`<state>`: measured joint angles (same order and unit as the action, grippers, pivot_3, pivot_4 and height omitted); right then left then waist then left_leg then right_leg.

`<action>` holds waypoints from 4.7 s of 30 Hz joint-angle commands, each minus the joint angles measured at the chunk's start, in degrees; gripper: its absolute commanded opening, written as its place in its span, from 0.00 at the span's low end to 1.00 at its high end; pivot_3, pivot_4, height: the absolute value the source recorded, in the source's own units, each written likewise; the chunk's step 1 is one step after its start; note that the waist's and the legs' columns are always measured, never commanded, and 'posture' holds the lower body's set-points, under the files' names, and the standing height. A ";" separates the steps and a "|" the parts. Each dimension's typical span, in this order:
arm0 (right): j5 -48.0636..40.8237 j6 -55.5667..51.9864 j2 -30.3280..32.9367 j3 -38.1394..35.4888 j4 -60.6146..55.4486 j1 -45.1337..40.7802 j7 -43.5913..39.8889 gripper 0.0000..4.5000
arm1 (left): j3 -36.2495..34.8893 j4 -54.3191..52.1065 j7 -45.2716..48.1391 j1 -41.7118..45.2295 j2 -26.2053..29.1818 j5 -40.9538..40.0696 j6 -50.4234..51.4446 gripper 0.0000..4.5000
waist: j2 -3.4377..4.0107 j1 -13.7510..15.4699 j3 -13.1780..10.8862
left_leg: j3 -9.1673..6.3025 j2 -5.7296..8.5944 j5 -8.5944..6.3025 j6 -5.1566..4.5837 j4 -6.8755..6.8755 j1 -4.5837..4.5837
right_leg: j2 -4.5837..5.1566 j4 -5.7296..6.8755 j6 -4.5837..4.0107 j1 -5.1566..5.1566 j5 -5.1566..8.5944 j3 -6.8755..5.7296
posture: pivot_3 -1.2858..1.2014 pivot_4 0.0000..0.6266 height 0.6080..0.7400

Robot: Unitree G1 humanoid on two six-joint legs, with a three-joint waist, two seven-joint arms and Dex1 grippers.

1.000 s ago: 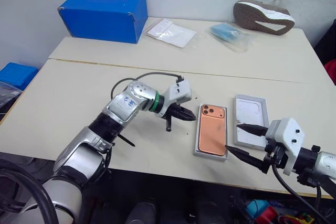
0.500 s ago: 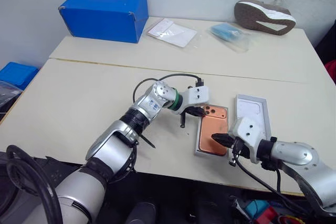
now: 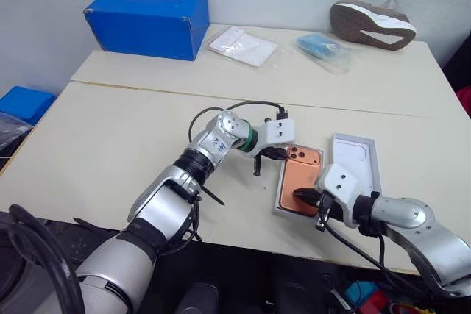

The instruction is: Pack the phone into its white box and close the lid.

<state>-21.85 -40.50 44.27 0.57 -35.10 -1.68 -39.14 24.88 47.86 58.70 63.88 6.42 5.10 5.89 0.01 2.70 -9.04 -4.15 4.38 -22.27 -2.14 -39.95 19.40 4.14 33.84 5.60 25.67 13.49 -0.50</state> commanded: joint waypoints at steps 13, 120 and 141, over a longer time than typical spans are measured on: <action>-15.35 -26.92 -6.77 -27.80 -16.66 2.62 17.40 0.00 | -14.67 -36.93 18.45 -13.43 16.04 -20.96 14.25 0.33 | 0.05 -0.17 0.01 | -0.06 -0.05 -0.02 0.04 -0.08 0.00 | 0.01 0.07 0.00 -0.01 0.00 0.09 | 0.52 0.24 1.00; -79.04 -5.92 -30.14 -8.67 16.18 -3.97 49.03 0.15 | -9.52 -30.90 7.87 -21.71 16.40 -12.12 4.28 0.00 | 0.30 -1.42 0.03 | 0.06 0.01 0.00 -0.09 0.20 0.01 | 0.23 0.05 -0.03 0.16 0.01 -0.27 | 0.52 0.24 1.00; -75.72 -12.00 1.20 -27.14 2.51 12.63 25.43 0.58 | -7.81 -24.60 6.96 -16.33 8.59 -11.04 0.76 0.00 | 0.32 -0.89 -0.02 | 0.02 -0.05 -0.07 -0.23 0.10 0.04 | 0.28 -0.12 0.02 -0.04 -0.01 -0.38 | 0.52 0.24 1.00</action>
<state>-100.33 -51.66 43.96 -24.16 -28.85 10.04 -9.02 16.84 23.19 66.10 46.04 15.88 -6.18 8.10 0.32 1.81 -9.06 -4.12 4.34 -22.35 -2.39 -39.87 19.45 4.42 33.71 5.63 25.62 13.47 -0.87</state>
